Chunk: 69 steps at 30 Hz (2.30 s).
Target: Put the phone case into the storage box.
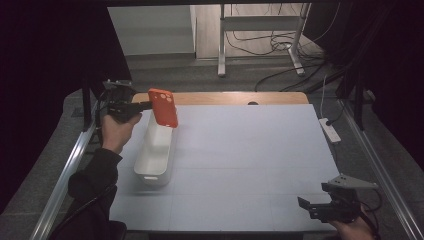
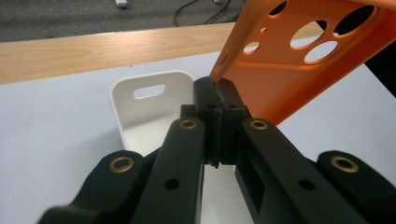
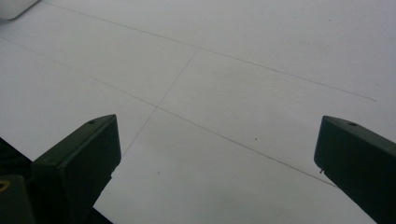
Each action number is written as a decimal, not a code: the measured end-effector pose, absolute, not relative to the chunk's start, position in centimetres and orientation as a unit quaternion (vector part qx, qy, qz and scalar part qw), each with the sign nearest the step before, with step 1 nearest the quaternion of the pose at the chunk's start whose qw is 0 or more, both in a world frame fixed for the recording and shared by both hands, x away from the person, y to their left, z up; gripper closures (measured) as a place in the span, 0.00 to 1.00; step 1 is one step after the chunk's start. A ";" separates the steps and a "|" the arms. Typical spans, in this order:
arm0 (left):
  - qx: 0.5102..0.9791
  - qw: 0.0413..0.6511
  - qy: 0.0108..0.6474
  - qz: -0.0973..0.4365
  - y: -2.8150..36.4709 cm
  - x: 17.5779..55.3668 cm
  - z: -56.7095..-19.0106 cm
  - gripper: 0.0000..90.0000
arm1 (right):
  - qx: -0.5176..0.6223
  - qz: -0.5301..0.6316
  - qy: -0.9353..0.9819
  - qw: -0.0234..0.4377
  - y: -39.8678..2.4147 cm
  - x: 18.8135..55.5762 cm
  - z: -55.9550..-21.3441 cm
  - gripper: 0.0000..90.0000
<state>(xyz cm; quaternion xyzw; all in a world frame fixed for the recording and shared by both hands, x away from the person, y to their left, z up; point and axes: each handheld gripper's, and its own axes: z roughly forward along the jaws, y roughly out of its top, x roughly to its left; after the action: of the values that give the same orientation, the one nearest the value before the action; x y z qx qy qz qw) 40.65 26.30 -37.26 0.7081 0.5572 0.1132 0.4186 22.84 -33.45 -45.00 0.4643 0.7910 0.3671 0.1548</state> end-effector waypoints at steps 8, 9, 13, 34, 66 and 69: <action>0.699 0.413 0.571 0.118 26.9 41.4 -38.0 1.00 | 0.464 0.366 0.792 0.155 -33.4 22.8 -45.0 0.01; 0.698 0.413 0.573 0.117 27.0 41.5 -38.2 1.00 | 0.463 0.366 0.792 0.155 -33.4 22.8 -45.0 0.01; 0.692 0.413 0.580 0.119 27.2 41.9 -38.6 1.00 | 0.463 0.366 0.792 0.154 -33.4 22.8 -45.0 0.02; 0.677 0.405 0.604 0.115 27.5 44.4 -40.5 1.00 | 0.460 0.368 0.793 0.157 -33.4 22.7 -45.0 0.03; 0.678 0.376 0.624 0.102 27.0 46.6 -44.6 1.00 | 0.458 0.364 0.797 0.151 -33.4 22.8 -45.1 0.03; 0.679 0.371 0.626 0.101 26.9 46.7 -44.8 1.00 | 0.456 0.365 0.798 0.152 -33.3 22.7 -45.1 0.04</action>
<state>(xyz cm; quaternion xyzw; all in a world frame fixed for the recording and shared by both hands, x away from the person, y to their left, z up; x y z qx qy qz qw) 46.70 26.92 -44.83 0.6789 0.6257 0.1010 0.3708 22.73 -33.33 -45.05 0.4555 0.7979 0.3645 0.1518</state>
